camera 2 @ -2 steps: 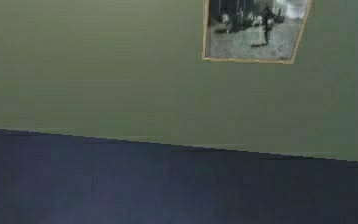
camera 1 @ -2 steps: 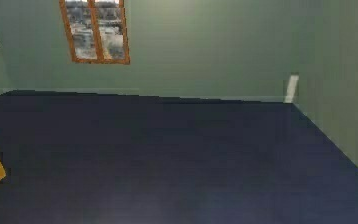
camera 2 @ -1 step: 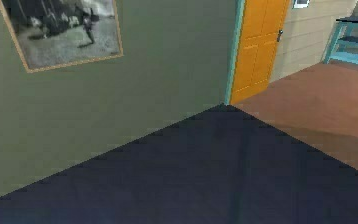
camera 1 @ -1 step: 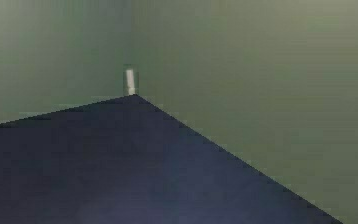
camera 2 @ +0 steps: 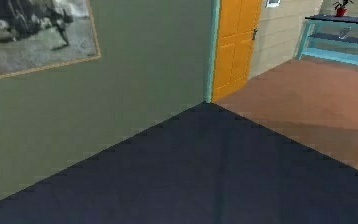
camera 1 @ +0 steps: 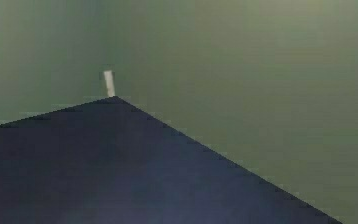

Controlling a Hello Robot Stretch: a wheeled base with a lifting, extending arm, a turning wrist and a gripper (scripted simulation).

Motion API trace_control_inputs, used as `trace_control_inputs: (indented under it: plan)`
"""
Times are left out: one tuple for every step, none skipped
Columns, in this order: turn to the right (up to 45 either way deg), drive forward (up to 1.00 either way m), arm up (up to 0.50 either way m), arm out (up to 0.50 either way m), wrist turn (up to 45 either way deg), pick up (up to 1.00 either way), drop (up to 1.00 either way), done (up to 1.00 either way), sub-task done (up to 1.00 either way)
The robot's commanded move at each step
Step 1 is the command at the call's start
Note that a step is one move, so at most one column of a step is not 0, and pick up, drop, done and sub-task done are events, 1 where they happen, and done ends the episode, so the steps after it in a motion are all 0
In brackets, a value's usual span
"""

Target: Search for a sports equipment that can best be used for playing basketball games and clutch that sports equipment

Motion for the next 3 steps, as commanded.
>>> trace_control_inputs:
  plan:
    - [0.0, 0.15, 0.0, 0.0, 0.0, 0.0, 0.0, 0.0, 0.0]
    - [-45.0, 0.0, 0.0, 0.0, 0.0, 0.0, 0.0, 0.0, 0.0]
    - [-39.0, 0.0, 0.0, 0.0, 0.0, 0.0, 0.0, 0.0, 0.0]
